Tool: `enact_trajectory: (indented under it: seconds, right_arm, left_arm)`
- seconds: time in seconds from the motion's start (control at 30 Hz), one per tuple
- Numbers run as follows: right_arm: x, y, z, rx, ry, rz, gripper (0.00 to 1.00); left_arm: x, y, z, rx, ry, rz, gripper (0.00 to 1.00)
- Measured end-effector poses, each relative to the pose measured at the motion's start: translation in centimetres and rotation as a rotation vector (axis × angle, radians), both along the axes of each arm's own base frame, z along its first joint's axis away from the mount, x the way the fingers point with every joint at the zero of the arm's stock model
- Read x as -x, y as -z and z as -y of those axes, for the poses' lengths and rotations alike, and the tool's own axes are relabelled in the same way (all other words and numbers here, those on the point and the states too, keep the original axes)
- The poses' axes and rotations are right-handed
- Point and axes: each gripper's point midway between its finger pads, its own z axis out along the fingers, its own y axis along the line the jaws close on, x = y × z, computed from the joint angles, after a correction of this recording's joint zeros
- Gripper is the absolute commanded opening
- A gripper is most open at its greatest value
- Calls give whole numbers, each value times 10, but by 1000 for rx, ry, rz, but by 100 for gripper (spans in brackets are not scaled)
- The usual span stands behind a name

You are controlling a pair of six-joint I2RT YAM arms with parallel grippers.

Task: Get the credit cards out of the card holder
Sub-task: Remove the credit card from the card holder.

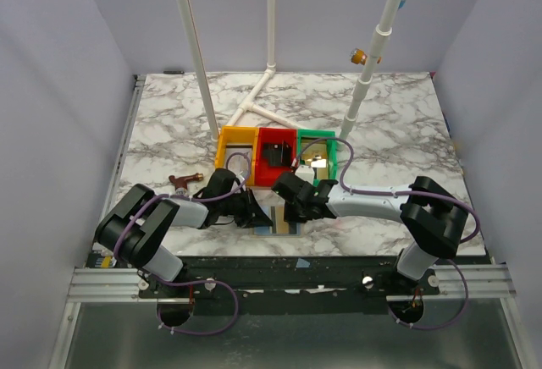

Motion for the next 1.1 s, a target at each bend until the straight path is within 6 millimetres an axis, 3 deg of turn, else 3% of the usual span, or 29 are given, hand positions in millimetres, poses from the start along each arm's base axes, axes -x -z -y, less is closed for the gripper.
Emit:
enact_trajectory:
  seconds: [0.3, 1.1]
  right_arm:
    - [0, 0, 0, -2, 3, 0, 1]
    - [0, 0, 0, -15, 14, 2, 1]
  left_arm:
    - [0, -1, 0, 12, -2, -2, 0]
    - [-2, -3, -6, 36, -12, -2, 0]
